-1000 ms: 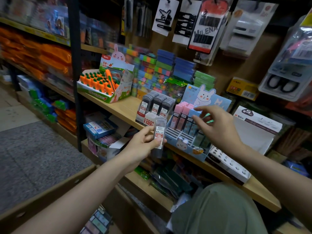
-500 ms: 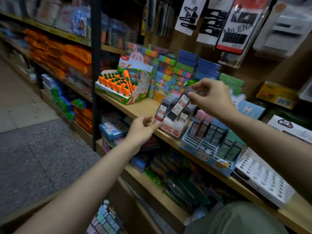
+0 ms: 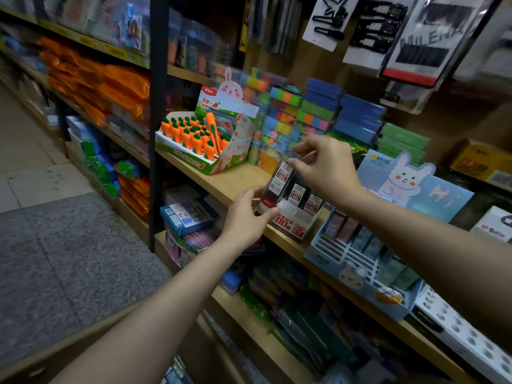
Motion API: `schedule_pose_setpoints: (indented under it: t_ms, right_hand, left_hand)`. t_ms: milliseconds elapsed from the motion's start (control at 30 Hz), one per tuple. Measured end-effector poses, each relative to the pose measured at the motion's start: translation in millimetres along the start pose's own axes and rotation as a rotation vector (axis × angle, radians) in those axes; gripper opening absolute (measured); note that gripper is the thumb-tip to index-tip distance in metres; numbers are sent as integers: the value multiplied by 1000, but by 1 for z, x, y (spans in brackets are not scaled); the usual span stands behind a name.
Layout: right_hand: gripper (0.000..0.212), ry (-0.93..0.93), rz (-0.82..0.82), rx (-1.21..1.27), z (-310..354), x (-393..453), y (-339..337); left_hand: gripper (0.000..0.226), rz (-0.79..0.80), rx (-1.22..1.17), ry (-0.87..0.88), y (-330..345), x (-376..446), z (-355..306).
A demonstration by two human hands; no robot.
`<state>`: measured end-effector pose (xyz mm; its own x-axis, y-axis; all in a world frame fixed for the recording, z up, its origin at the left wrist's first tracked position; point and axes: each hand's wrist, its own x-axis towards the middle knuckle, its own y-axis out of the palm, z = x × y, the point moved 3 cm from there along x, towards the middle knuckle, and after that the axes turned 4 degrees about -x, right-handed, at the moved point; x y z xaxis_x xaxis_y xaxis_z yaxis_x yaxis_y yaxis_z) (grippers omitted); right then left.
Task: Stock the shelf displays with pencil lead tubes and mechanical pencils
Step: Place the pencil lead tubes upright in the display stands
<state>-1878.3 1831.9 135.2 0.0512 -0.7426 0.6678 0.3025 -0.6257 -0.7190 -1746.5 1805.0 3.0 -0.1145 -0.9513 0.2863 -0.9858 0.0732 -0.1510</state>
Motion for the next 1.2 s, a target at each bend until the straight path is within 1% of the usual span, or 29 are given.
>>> schedule_pose_setpoints:
  t_ms: [100, 233, 367, 467, 567, 633, 700, 767, 800, 833, 867, 900, 967, 1033, 1067, 1100, 1133, 1200]
  right_hand:
    - [17, -70, 29, -72, 3, -6, 12]
    - [20, -91, 93, -159, -1, -11, 20]
    - [21, -121, 93, -176, 1, -16, 22]
    - [21, -157, 99, -238, 3, -18, 21]
    - [27, -157, 135, -246, 4, -20, 18]
    - [34, -139, 124, -165, 6, -25, 13]
    - [28, -107, 18, -8, 12, -38, 5]
    - [20, -74, -93, 142, 21, -60, 2]
    - [19, -51, -105, 212, 27, -73, 5]
    - [19, -26, -75, 281, 33, -88, 12]
    - [20, -8, -2, 342, 40, -103, 21]
    - [19, -2, 109, 385, 48, -118, 34]
    - [16, -21, 393, 404, 67, -150, 63]
    - [14, -37, 656, 379, 81, -185, 93]
    - [15, -40, 761, 361, 86, -203, 109]
    - [17, -29, 858, 344, 89, -221, 126]
    - [19, -2, 948, 339, 91, -239, 142]
    - [22, 89, 1073, 360, 91, -272, 172]
  left_hand:
    - [47, -39, -25, -3, 1, 0, 2]
    - [46, -92, -52, 11, 4, -1, 2]
    - [46, -107, -73, 15, 6, -1, 1]
    - [45, -118, -75, 26, 7, -3, 1]
    - [45, -125, -84, 35, 8, -6, 0]
    - [47, -83, -74, 22, 4, -7, -2]
    - [50, -25, -66, -3, -4, -10, -1]
    - [48, -2, -15, -18, -17, -20, 4]
    - [44, 10, 18, -27, -24, -28, 9]
    - [38, 29, 53, -39, -32, -36, 14]
    - [30, 58, 91, -58, -39, -47, 21]
    - [24, 97, 137, -86, -47, -58, 29]
    - [16, 231, 270, -166, -66, -86, 51]
    - [14, 394, 379, -298, -85, -122, 77]
    - [13, 434, 404, -388, -95, -141, 92]
    - [12, 430, 425, -497, -106, -161, 109]
    - [13, 394, 451, -600, -117, -181, 126]
    - [12, 298, 491, -760, -133, -218, 160]
